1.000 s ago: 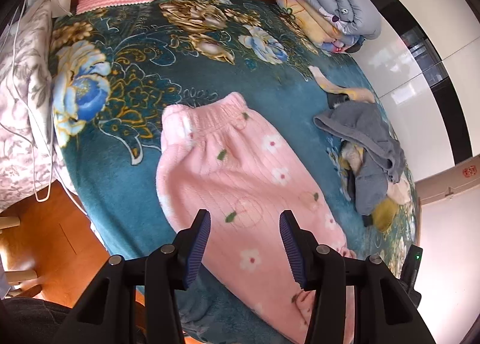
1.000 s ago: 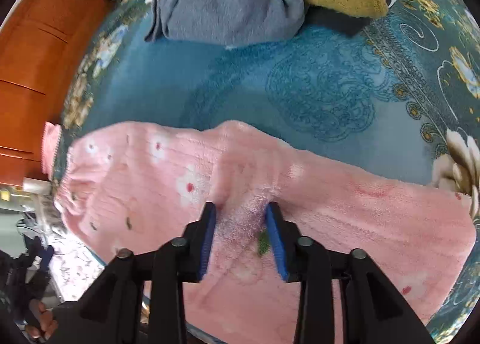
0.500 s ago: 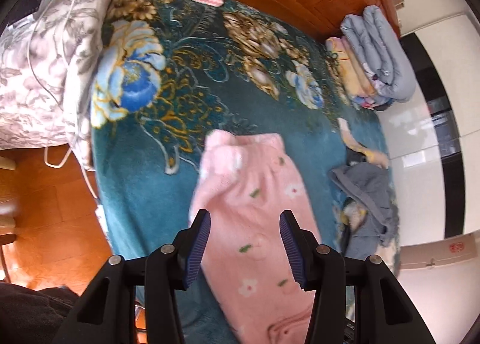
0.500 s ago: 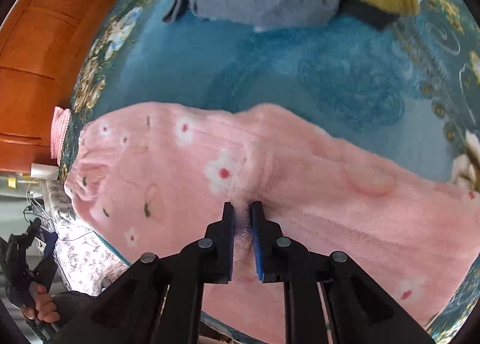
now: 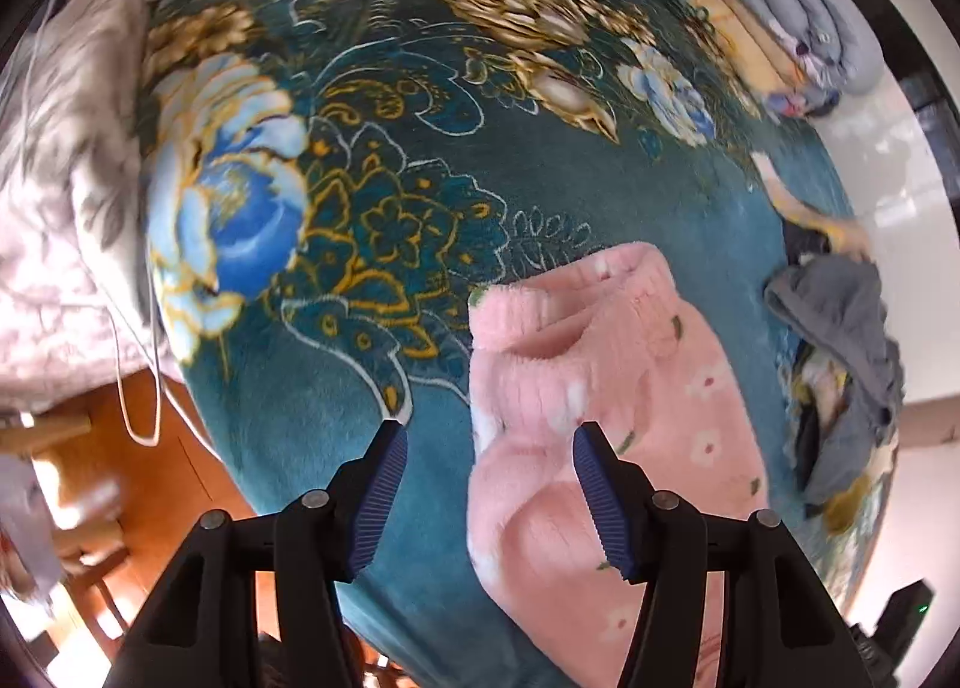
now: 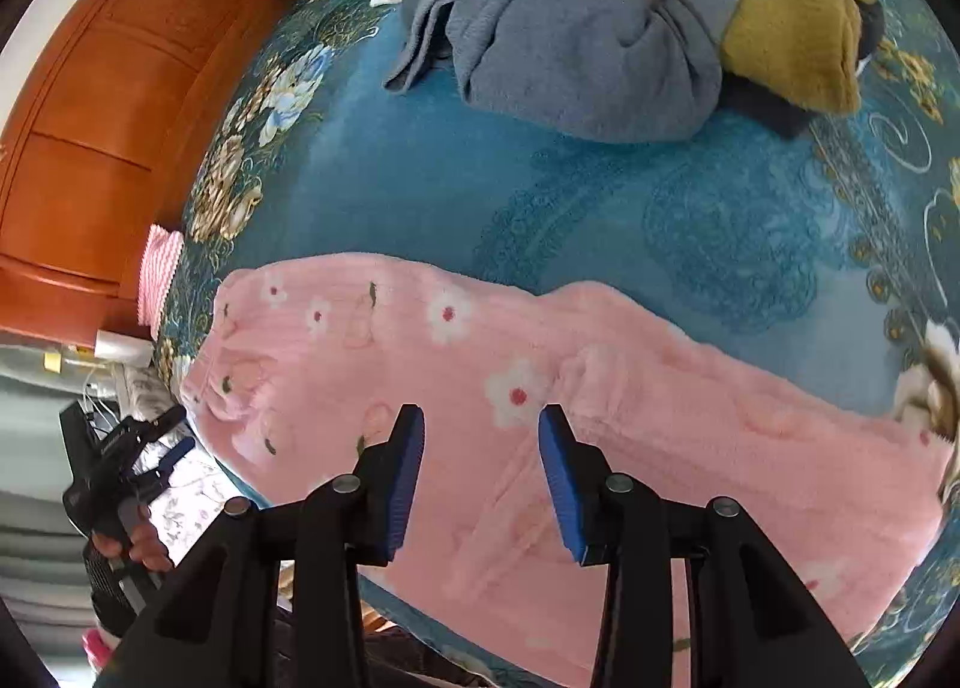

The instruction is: Fold clothes

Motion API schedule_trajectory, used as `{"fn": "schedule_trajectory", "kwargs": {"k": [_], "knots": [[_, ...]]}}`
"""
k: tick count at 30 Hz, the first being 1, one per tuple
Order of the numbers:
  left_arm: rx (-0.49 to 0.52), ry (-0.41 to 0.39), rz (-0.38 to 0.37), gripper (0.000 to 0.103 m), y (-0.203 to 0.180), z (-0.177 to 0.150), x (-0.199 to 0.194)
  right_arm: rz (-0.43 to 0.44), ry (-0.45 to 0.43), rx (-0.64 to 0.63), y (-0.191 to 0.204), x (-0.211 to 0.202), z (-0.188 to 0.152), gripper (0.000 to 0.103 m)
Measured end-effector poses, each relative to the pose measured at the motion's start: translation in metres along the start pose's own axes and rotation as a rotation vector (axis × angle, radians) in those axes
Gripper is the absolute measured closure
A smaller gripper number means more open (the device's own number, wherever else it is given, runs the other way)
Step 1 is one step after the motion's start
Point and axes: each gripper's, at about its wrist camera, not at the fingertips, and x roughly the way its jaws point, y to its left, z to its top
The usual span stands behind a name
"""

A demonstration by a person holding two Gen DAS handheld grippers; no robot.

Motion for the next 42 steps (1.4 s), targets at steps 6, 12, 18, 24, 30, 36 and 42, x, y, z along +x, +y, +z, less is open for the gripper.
{"fn": "schedule_trajectory", "kwargs": {"k": [6,12,18,24,30,36,42], "knots": [[-0.085,0.037,-0.085,0.041,0.014,0.011,0.022,0.008,0.038,0.045,-0.01,0.009,-0.001,0.062],[-0.146,0.042,-0.091,0.041,0.022,0.019,0.042,0.003,0.026,0.083,-0.021,0.002,0.0,0.062],[-0.162,0.055,-0.112,0.043,0.016,0.024,0.058,-0.016,0.018,0.125,-0.031,-0.006,-0.005,0.062],[-0.198,0.059,-0.082,0.076,0.007,0.023,0.06,-0.015,-0.012,0.148,-0.04,-0.022,-0.016,0.062],[-0.022,-0.133,-0.142,0.081,-0.055,0.004,0.005,-0.02,-0.075,0.213,-0.063,-0.048,-0.032,0.062],[0.444,-0.295,-0.344,0.081,-0.183,-0.072,-0.083,-0.036,-0.137,0.279,-0.093,-0.074,-0.055,0.062],[0.896,-0.232,-0.579,0.081,-0.303,-0.19,-0.122,-0.028,-0.204,0.367,-0.129,-0.1,-0.084,0.062]]}}
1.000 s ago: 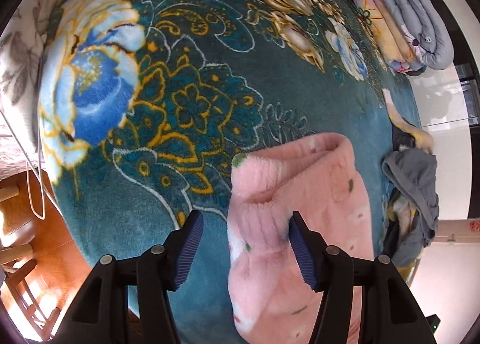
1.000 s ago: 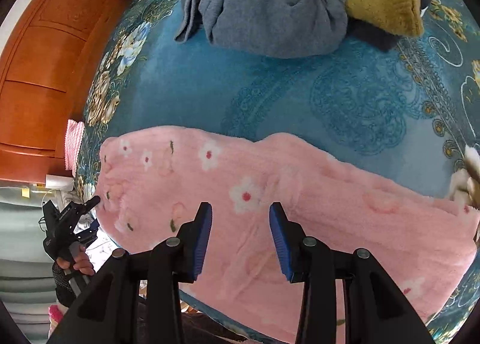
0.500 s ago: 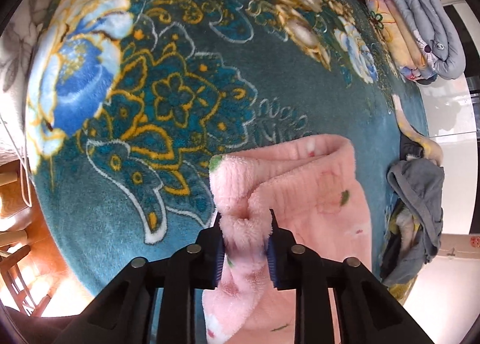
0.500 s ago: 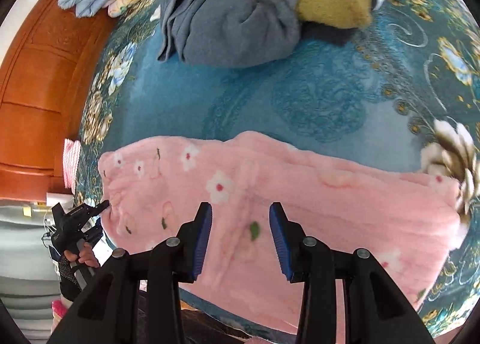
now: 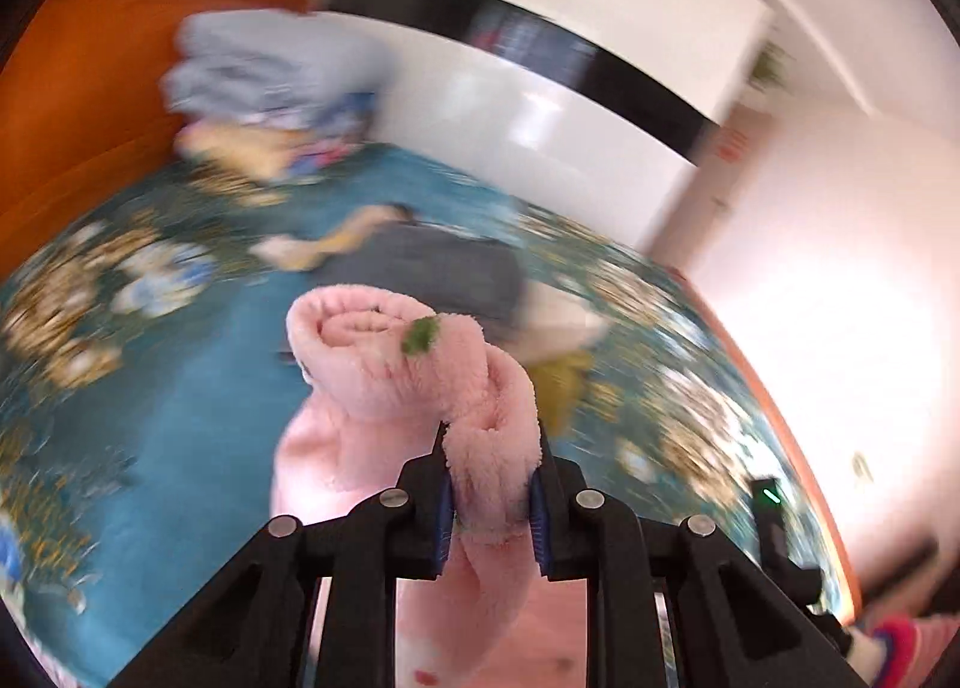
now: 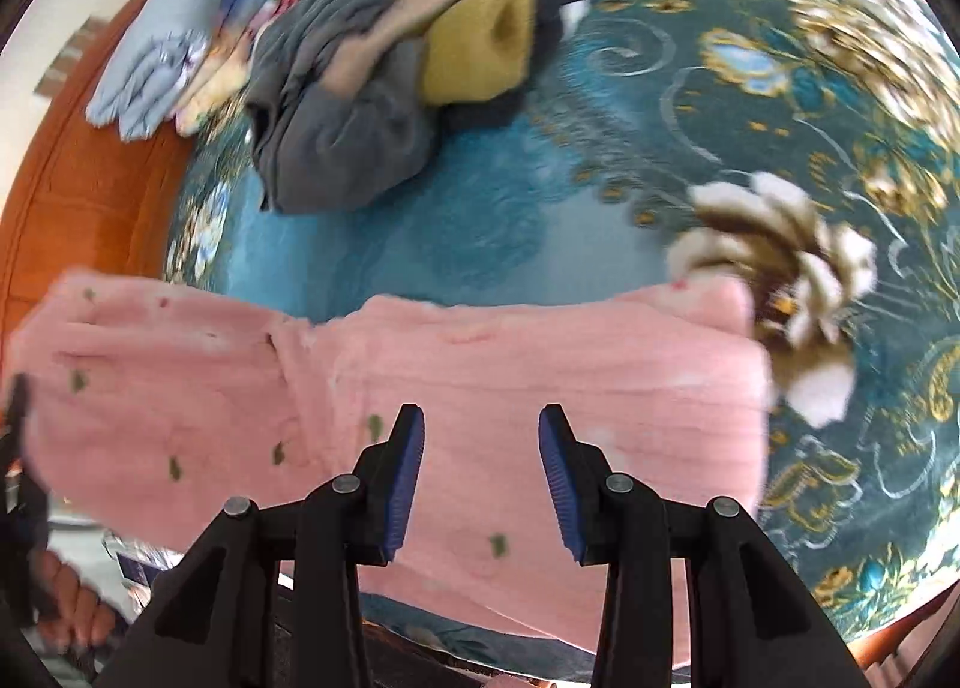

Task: Fold clothes
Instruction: 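Lift the pants with the left gripper and fold them toward the right gripper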

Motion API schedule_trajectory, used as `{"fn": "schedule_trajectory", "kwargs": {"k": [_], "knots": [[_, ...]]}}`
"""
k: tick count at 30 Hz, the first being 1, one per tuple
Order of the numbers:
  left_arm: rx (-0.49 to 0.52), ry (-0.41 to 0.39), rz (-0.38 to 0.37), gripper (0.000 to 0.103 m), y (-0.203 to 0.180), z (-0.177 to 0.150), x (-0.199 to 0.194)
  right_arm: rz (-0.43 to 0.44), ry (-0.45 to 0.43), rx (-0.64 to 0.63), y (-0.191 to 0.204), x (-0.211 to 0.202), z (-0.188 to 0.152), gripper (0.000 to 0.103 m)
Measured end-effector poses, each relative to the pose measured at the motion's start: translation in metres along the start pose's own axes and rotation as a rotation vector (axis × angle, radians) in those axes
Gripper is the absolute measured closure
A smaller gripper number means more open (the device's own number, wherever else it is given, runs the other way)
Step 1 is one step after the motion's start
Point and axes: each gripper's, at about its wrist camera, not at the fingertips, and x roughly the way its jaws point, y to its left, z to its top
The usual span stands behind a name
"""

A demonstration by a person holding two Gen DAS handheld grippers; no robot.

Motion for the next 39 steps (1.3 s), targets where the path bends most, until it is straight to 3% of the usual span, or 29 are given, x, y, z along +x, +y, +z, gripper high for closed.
{"fn": "schedule_trajectory", "kwargs": {"k": [3,8,11,14,20,24,26,28,32,34,35,39], "knots": [[0.09,0.129,-0.075,0.081,-0.053,-0.022,0.046,-0.007,-0.047,0.058,-0.025,-0.016,-0.002,0.062],[0.24,0.367,-0.097,0.081,-0.117,-0.082,0.113,-0.05,-0.113,0.142,-0.071,-0.04,-0.008,0.062],[0.363,0.422,-0.079,0.081,-0.152,-0.106,0.127,-0.049,-0.126,0.194,-0.095,-0.047,-0.012,0.062],[0.358,0.47,-0.102,0.078,-0.161,-0.117,0.133,-0.035,-0.128,0.219,-0.109,-0.048,-0.017,0.062],[0.152,0.572,-0.201,0.057,-0.138,-0.121,0.139,-0.003,-0.125,0.224,-0.115,-0.045,-0.019,0.062],[0.002,0.51,-0.302,0.051,-0.106,-0.1,0.12,0.02,-0.129,0.225,-0.115,-0.044,-0.018,0.062],[-0.109,0.447,-0.243,0.048,-0.073,-0.087,0.113,0.045,-0.129,0.218,-0.112,-0.043,-0.018,0.062],[-0.255,0.406,-0.135,0.047,-0.03,-0.081,0.113,0.065,-0.125,0.192,-0.105,-0.041,-0.018,0.061],[-0.512,0.401,0.076,0.047,0.056,-0.106,0.115,0.112,-0.072,0.115,-0.085,-0.027,-0.021,0.058],[-0.712,0.422,0.053,0.047,0.087,-0.121,0.115,0.109,-0.067,0.055,-0.073,-0.024,-0.021,0.058],[-0.754,0.414,0.04,0.047,0.094,-0.124,0.114,0.095,-0.077,0.021,-0.065,-0.024,-0.019,0.058],[-0.728,0.429,0.065,0.047,0.091,-0.125,0.116,0.096,-0.113,-0.06,-0.041,-0.03,-0.009,0.058]]}}
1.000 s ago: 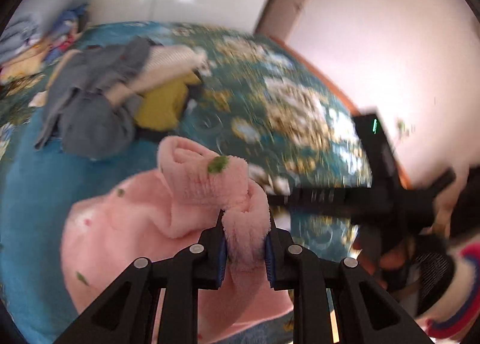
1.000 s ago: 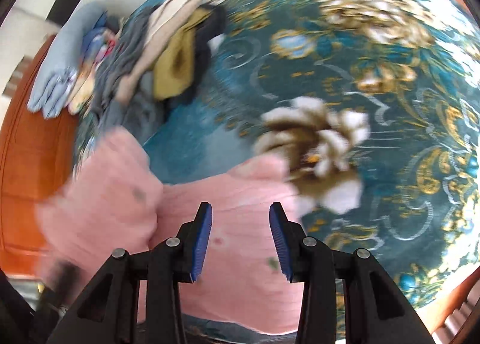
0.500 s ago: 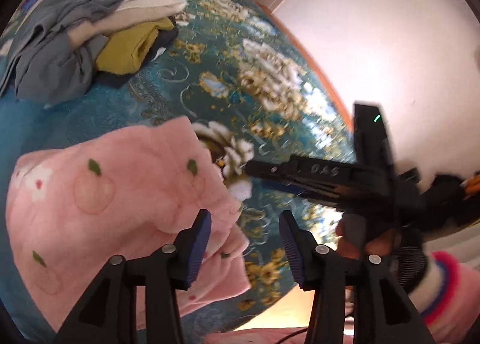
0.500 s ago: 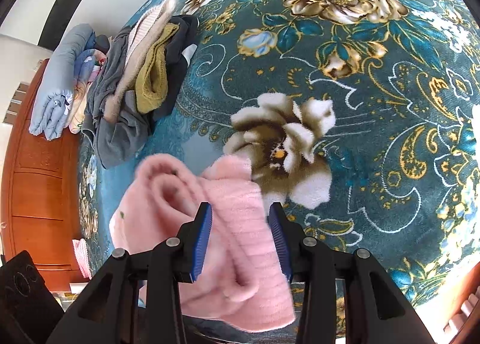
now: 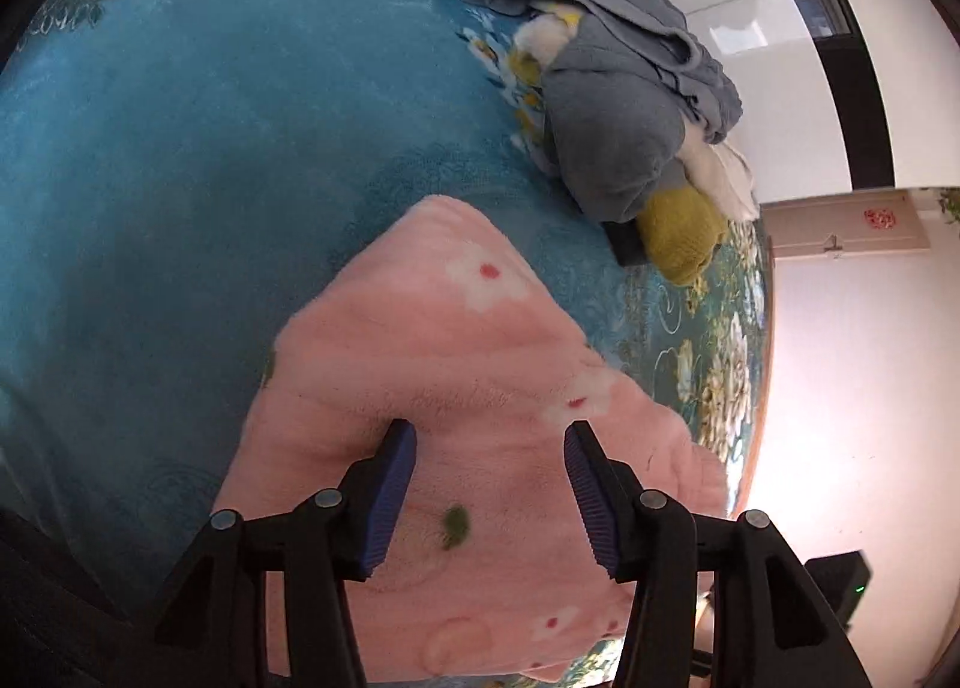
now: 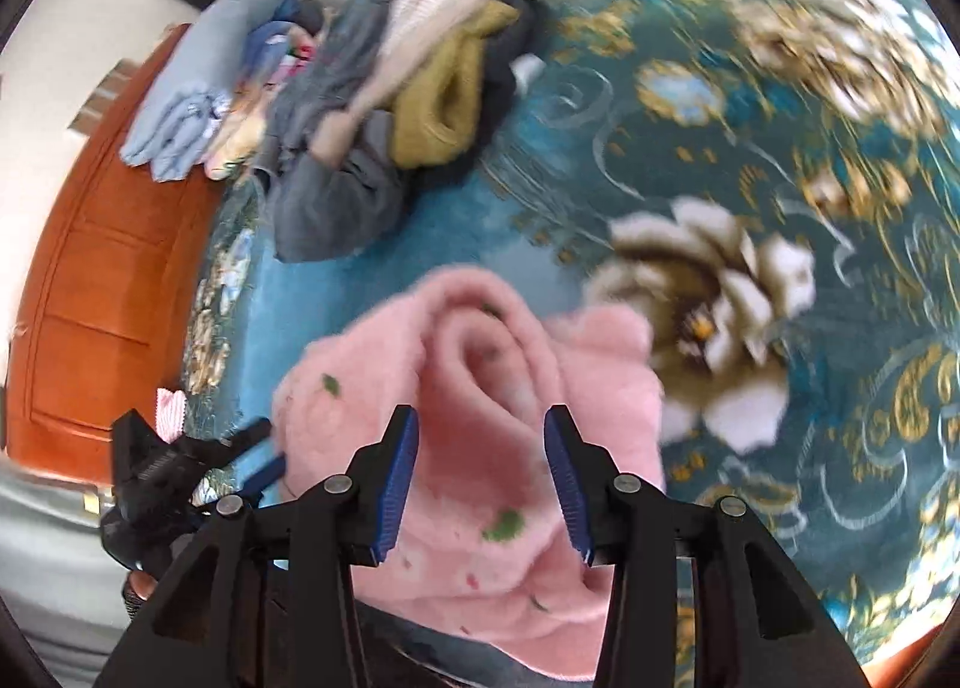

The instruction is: Fold clothes

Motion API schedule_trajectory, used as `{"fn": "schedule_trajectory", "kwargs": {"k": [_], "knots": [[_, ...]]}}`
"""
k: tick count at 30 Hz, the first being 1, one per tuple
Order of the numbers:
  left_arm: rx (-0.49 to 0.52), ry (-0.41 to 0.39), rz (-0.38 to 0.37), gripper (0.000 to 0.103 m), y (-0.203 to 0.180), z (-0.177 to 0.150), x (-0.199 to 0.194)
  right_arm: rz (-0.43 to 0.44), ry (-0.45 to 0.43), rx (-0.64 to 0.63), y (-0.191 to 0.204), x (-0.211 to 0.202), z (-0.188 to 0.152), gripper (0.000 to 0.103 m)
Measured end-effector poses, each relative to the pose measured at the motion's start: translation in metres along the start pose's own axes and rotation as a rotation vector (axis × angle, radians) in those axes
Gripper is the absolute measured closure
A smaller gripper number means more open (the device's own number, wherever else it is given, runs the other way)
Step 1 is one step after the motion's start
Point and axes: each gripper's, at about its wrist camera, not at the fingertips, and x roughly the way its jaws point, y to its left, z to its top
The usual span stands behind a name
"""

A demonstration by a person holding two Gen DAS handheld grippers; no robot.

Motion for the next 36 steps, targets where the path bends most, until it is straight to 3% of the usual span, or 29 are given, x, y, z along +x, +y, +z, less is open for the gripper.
{"fn": "schedule_trajectory", "kwargs": {"k": [7,12,13,14,15,18,21,24,25,29,32,34,36], "knots": [[0.011,-0.002,-0.027,0.047,0.002,0.001,-0.005,-0.009,-0.04,-0.004,0.005,-0.006,0.0,0.058],[0.028,0.007,-0.026,0.047,-0.001,0.001,-0.004,0.033,0.072,0.003,0.005,0.022,-0.008,0.06],[0.026,0.008,-0.028,0.047,-0.001,0.001,-0.004,0.029,0.094,-0.008,0.007,0.029,-0.011,0.065],[0.02,0.01,-0.032,0.047,0.001,0.002,-0.005,-0.002,0.116,-0.03,0.01,0.036,-0.013,0.084],[0.012,0.012,-0.038,0.047,0.002,0.002,-0.005,-0.034,0.142,-0.037,0.012,0.042,-0.013,0.095],[-0.016,0.008,-0.06,0.047,0.007,0.003,-0.008,0.002,0.167,0.005,0.015,0.038,-0.011,0.096],[-0.027,0.005,-0.068,0.047,0.009,0.003,-0.009,0.156,0.173,0.049,0.023,0.011,-0.007,0.096],[-0.023,0.009,-0.07,0.047,0.008,0.003,-0.008,0.245,0.155,0.103,0.013,-0.013,-0.008,0.096],[-0.022,0.012,-0.069,0.047,0.008,0.003,-0.007,0.227,0.166,0.114,0.006,-0.012,-0.01,0.096],[-0.011,0.018,-0.058,0.047,0.005,0.002,-0.006,0.021,0.28,0.108,-0.025,0.024,-0.037,0.095],[-0.008,0.011,-0.057,0.047,0.006,0.001,-0.009,0.04,0.281,0.15,-0.037,0.03,-0.043,0.092],[-0.018,0.015,-0.054,0.047,0.008,0.002,-0.007,0.038,0.248,0.096,-0.033,0.021,-0.035,0.082],[-0.025,0.019,-0.05,0.047,0.008,0.002,-0.006,0.037,0.185,0.045,-0.027,0.012,-0.025,0.061]]}}
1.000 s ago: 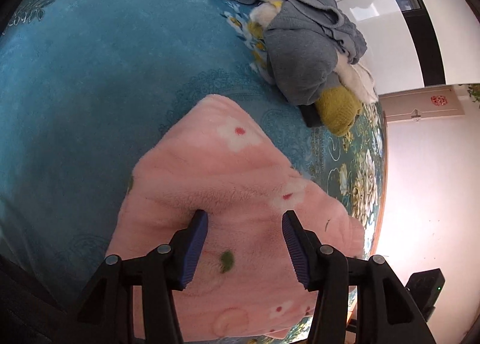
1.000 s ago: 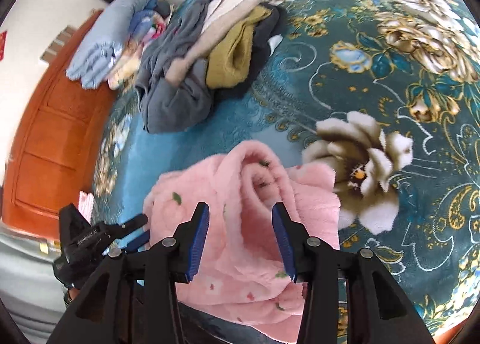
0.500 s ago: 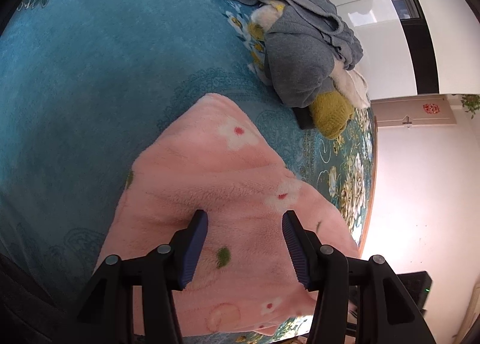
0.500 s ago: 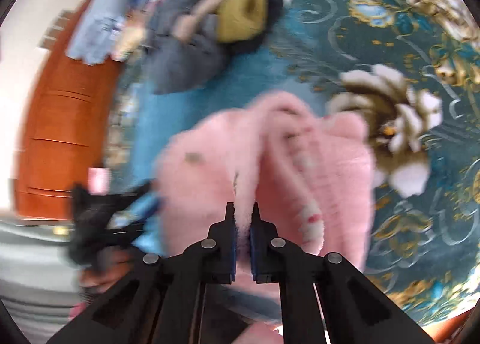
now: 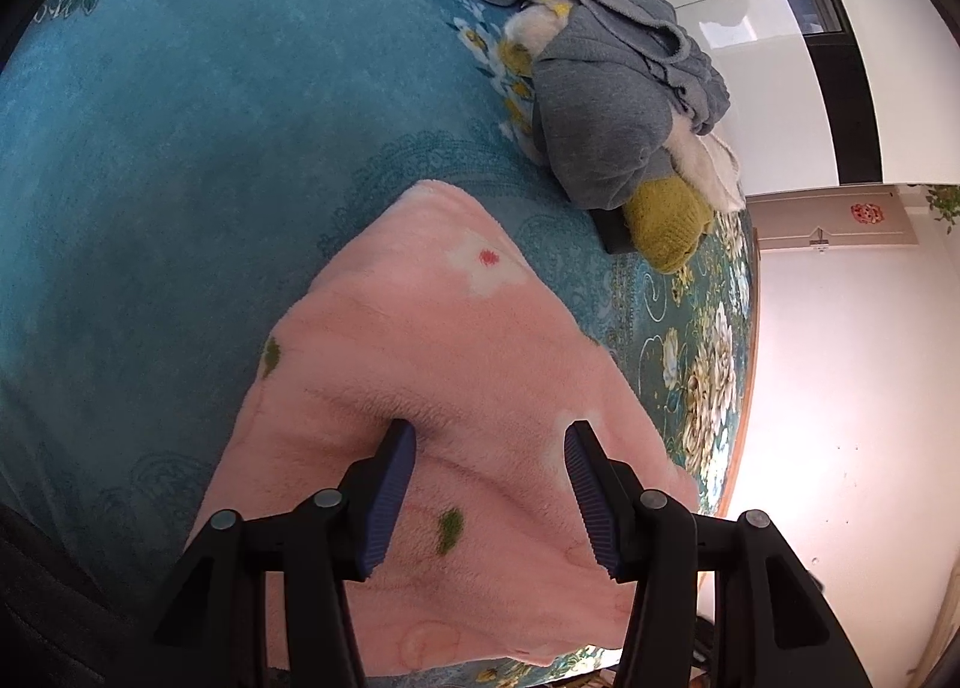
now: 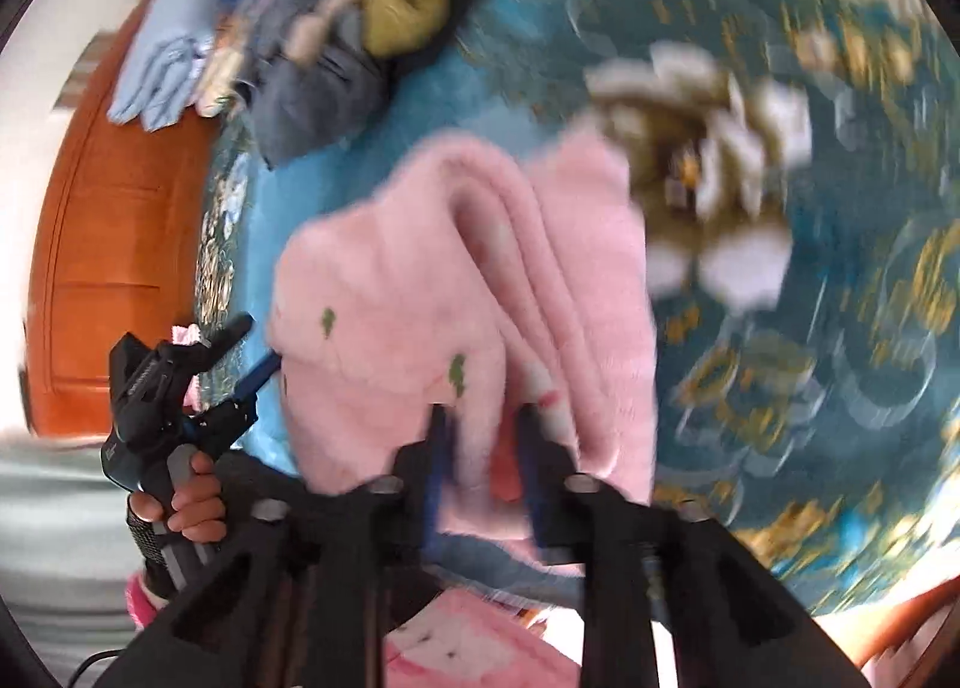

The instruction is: Fold clothes

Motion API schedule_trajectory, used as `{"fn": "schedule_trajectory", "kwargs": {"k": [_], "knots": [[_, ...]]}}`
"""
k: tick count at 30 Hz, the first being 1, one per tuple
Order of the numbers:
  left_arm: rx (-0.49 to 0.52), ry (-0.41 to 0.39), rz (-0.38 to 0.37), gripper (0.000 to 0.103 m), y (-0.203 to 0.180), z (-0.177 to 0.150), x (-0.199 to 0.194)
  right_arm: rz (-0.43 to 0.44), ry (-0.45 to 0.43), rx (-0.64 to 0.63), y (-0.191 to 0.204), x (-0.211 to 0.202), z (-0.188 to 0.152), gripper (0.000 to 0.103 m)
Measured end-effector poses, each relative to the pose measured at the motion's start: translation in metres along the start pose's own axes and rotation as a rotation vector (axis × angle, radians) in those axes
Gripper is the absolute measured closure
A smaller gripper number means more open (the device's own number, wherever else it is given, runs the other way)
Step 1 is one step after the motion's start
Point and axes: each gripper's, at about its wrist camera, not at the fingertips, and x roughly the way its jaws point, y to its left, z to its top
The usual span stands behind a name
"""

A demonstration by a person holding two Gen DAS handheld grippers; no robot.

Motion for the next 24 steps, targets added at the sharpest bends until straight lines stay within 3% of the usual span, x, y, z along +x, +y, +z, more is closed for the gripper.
{"fn": "schedule_trajectory", "kwargs": {"k": [3,11,15,17,24], "knots": [[0.01,-0.001,0.006,0.047,-0.002,-0.001,0.001,0.017,-0.064,-0.044,0.004,-0.005,0.013,0.045],[0.001,-0.003,0.0,0.046,0.001,-0.002,-0.001,0.046,-0.041,0.057,-0.018,0.036,0.028,0.045],[-0.005,0.002,0.006,0.046,0.001,-0.001,0.002,0.018,-0.038,0.011,-0.003,0.033,0.024,0.069],[0.003,0.0,0.012,0.046,-0.001,-0.002,0.002,-0.009,-0.028,-0.004,0.003,0.031,0.024,0.075],[0.029,-0.013,-0.025,0.046,-0.005,-0.002,-0.003,0.056,-0.118,-0.057,0.026,-0.019,0.021,0.078]]}}
